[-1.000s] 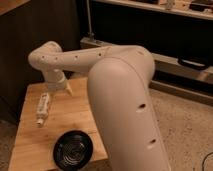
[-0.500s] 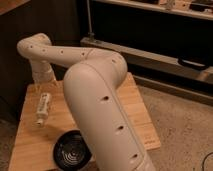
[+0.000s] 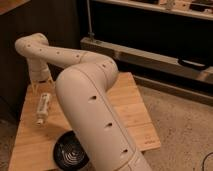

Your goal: Place the bottle in the ceramic bowl

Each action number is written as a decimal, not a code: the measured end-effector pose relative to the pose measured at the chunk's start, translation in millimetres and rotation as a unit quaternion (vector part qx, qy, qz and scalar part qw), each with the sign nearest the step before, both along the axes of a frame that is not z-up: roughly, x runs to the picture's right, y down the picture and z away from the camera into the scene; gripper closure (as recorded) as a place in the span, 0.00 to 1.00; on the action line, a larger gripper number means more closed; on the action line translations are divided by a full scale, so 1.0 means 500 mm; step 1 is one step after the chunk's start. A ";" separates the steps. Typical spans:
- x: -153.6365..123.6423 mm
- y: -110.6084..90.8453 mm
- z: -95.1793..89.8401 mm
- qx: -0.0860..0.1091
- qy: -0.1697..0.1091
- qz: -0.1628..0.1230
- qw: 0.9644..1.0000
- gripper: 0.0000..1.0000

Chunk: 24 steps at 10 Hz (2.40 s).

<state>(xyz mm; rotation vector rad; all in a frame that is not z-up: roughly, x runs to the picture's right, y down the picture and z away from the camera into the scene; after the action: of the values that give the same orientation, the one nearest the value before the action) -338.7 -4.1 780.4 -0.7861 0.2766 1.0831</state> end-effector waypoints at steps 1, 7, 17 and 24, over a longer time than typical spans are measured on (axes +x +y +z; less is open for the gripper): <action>-0.003 0.024 0.009 -0.003 -0.007 0.001 1.000 0.35; -0.044 0.117 -0.005 0.027 0.022 0.033 0.999 0.35; -0.050 0.102 0.061 0.027 0.057 0.062 0.996 0.35; -0.072 0.160 0.104 0.021 0.047 0.057 0.997 0.35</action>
<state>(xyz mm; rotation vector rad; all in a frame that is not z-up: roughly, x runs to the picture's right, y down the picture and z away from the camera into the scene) -374.5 76.1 832.3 -0.7220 0.2905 1.2323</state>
